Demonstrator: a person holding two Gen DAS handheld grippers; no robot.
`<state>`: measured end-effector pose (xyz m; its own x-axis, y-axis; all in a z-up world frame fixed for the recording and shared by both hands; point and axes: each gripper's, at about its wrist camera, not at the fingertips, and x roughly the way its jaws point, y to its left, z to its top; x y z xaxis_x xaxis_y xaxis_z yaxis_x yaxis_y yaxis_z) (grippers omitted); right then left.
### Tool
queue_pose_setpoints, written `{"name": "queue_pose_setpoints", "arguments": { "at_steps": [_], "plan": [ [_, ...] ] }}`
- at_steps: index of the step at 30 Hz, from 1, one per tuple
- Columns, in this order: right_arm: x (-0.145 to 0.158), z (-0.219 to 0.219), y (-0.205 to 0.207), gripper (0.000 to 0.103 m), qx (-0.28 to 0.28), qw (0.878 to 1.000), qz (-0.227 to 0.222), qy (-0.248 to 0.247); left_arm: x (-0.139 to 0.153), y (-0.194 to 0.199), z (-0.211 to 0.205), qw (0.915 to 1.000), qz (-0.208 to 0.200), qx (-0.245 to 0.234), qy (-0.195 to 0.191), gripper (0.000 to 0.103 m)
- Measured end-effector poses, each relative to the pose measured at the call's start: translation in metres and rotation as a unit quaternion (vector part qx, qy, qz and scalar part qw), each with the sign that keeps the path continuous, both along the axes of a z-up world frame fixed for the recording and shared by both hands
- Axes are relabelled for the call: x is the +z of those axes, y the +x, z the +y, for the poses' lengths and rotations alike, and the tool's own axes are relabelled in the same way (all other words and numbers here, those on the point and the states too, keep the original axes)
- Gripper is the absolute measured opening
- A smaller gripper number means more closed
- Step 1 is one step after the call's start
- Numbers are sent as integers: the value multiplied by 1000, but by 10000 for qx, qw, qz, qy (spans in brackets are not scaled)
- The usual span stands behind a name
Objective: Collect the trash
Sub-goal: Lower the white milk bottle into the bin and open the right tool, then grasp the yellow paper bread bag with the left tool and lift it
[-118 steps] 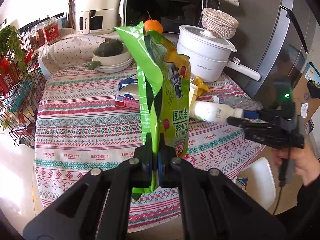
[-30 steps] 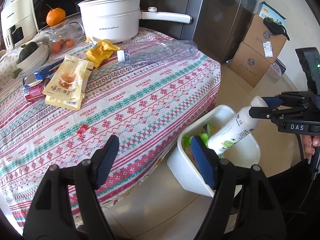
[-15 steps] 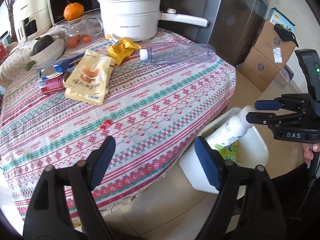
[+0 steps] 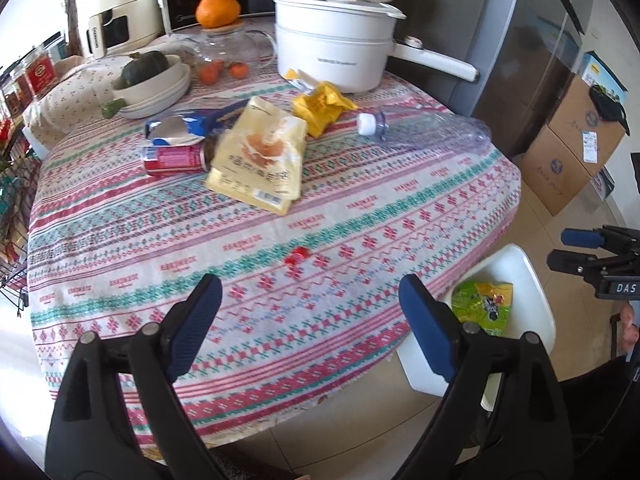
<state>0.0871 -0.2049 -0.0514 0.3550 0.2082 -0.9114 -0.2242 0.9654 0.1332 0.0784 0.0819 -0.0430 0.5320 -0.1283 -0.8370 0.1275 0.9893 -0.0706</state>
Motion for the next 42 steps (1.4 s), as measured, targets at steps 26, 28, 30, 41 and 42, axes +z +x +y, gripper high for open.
{"name": "queue_pose_setpoints", "arguments": {
  "at_steps": [26, 28, 30, 41, 42],
  "plan": [
    [-26, 20, 97, 79, -398, 9990, 180, -92, -72, 122, 77, 9717, 241, 1516, -1794, 89],
    [-27, 22, 97, 79, -322, 9992, 112, -231, -78, 124, 81, 9649, 268, 1691, -1989, 82],
    [-27, 23, 97, 79, -263, 9991, 44, -330, -84, 127, 84, 9581, 331, 1852, -2160, 71],
    [-28, 15, 94, 79, -299, 9985, 32, -456, -75, 121, 67, 9563, 322, 1659, -2388, 2],
    [-28, 14, 94, 79, -317, 9984, 32, -464, -72, 120, 65, 9576, 333, 1620, -2357, 2]
  ]
}}
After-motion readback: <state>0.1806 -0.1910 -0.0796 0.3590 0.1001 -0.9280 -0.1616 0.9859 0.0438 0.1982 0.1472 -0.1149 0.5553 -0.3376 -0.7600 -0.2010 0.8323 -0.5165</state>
